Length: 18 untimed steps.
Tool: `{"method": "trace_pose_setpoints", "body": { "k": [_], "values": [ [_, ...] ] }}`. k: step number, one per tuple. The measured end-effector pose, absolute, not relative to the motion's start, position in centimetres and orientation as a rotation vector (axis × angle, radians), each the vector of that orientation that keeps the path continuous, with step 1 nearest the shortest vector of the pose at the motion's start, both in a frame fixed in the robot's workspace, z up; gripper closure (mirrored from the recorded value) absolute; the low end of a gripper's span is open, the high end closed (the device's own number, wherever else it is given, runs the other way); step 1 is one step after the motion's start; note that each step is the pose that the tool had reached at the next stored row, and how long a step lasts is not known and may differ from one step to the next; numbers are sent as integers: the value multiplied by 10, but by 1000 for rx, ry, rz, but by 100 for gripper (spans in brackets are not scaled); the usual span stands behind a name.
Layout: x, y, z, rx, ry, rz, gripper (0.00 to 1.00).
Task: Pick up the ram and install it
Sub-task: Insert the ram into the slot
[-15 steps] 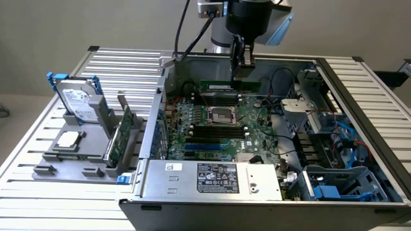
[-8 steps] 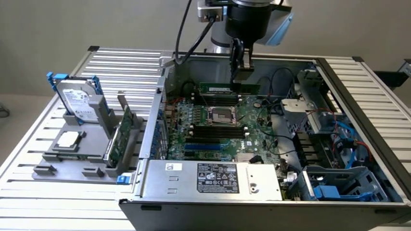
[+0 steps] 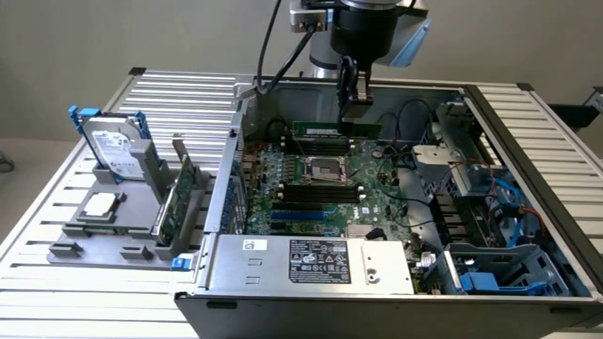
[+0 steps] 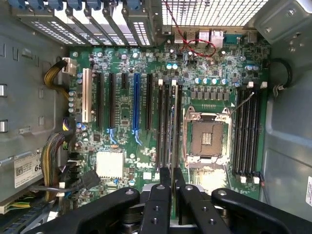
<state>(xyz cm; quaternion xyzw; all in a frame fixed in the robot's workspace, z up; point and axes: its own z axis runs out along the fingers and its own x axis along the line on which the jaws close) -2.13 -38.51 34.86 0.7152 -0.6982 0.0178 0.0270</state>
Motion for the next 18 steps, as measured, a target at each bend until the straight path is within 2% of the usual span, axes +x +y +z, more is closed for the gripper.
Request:
{"method": "trace_pose_setpoints", "body": {
  "k": [10,18],
  "values": [
    [-22,-385,349,2204,-2156,61,86],
    [-29,-393,336,2197,-2165,58,86]
  ]
}}
